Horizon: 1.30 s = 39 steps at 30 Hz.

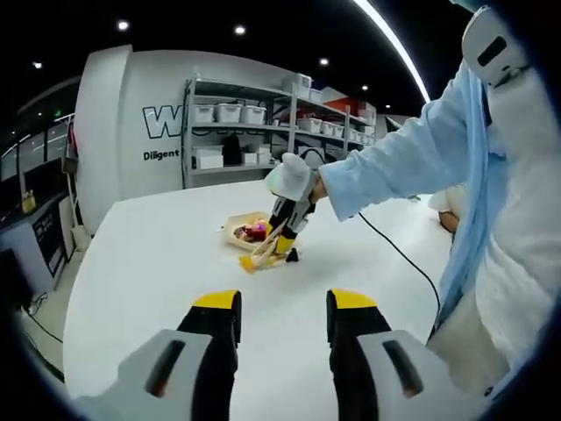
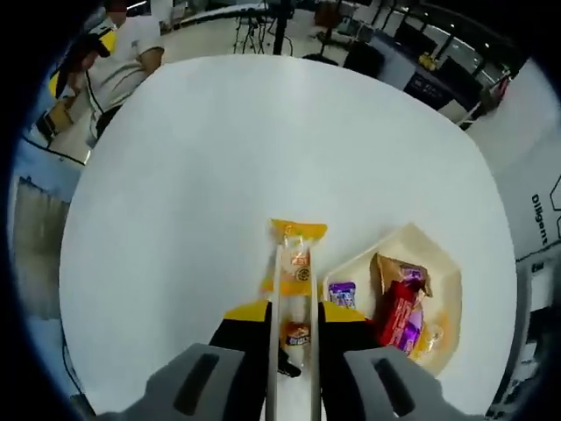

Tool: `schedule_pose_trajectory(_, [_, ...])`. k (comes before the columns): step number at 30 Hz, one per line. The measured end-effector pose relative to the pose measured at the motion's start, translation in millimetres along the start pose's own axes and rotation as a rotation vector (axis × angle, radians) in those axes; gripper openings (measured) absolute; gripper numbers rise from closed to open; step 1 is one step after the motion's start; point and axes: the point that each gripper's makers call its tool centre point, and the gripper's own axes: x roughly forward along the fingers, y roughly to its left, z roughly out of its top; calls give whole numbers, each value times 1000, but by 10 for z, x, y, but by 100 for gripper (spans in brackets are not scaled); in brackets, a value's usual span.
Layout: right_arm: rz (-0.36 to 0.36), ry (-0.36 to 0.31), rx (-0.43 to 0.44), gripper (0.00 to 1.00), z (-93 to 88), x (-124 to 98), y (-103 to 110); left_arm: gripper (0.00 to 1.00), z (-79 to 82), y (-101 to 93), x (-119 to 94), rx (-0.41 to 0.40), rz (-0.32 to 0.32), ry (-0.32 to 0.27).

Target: Place the target food into the container with the food tongs after gripping and lifting it, then release it inside without dropping or visibly crushing the food.

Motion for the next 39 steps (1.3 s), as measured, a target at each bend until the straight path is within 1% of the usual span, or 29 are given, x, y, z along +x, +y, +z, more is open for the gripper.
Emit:
schedule_pose_trajectory(1, [4,-2,11,11,-15,-12,11,37,-4,2,-3,1,1,1])
schedule_pose_trajectory(2, [16,-19,31,11,-12,-33,42,37,-7,0,-5,-2,2,0])
schedule_pose_trajectory(6, [24,-55,62,11,19,-99,90,37,-3,-14,11,-2,-4,-3])
schedule_pose_trajectory(11, [25,-73,71,11,-8,-172,158,37,33,-52,59,8,-19,-8])
schedule_pose_trajectory(14, [12,-91,71,12,-1,-268,155,37,60,-74,89,18,-31,-10])
schedule_pose_trajectory(15, [16,-100,83,12,12,-379,162,37,70,-82,99,20,-36,-12])
schedule_pose_trajectory(16, [7,-107,82,12,21,-402,148,37,77,-85,106,23,-39,-13])
schedule_pose_trajectory(17, [-7,-115,86,12,37,-495,121,37,83,-89,113,25,-42,-13])
schedule_pose_trajectory(19, [-16,-122,95,12,36,-543,86,37,99,-102,128,29,-50,-16])
schedule_pose_trajectory(20, [-38,-131,97,12,31,-593,29,37,109,-109,137,32,-55,-18])
schedule_pose_trajectory(21, [-40,-131,106,12,24,-632,8,37,115,-113,142,33,-57,-20])
schedule_pose_trajectory(23, [-80,-138,123,12,-13,-715,-148,36,125,-120,152,37,-63,-22])
schedule_pose_trajectory(24, [-76,-136,142,12,-37,-741,-191,36,127,-122,156,38,-65,-23])
schedule_pose_trajectory(26, [-116,-139,168,12,-105,-832,-371,37,139,-127,159,41,-67,-27])
schedule_pose_trajectory(27, [-114,-138,186,12,-127,-872,-349,36,144,-132,157,40,-68,-30])
schedule_pose_trajectory(28, [-137,-141,192,12,-160,-910,-416,36,142,-134,152,41,-68,-30])
schedule_pose_trajectory(29, [-145,-138,201,12,-185,-899,-527,36,139,-135,148,42,-68,-29])
schedule_pose_trajectory(31, [-155,-133,223,12,-258,-910,-672,36,130,-137,129,40,-66,-29])
schedule_pose_trajectory(32, [-161,-128,229,12,-287,-917,-710,36,124,-137,121,39,-65,-28])
schedule_pose_trajectory(33, [-162,-123,240,12,-307,-922,-677,36,115,-134,109,40,-63,-26])
schedule_pose_trajectory(35, [-176,-114,241,12,-347,-919,-687,36,101,-128,95,38,-60,-24])
schedule_pose_trajectory(36, [-184,-110,241,13,-376,-902,-702,36,92,-125,87,36,-58,-22])
schedule_pose_trajectory(37, [-212,-118,220,13,-384,-891,-772,36,85,-123,83,35,-56,-20])
schedule_pose_trajectory(38, [-185,-91,247,14,-445,-858,-743,36,80,-123,81,35,-54,-19])
schedule_pose_trajectory(39, [-194,-104,243,14,-441,-859,-734,36,78,-127,77,33,-54,-18])
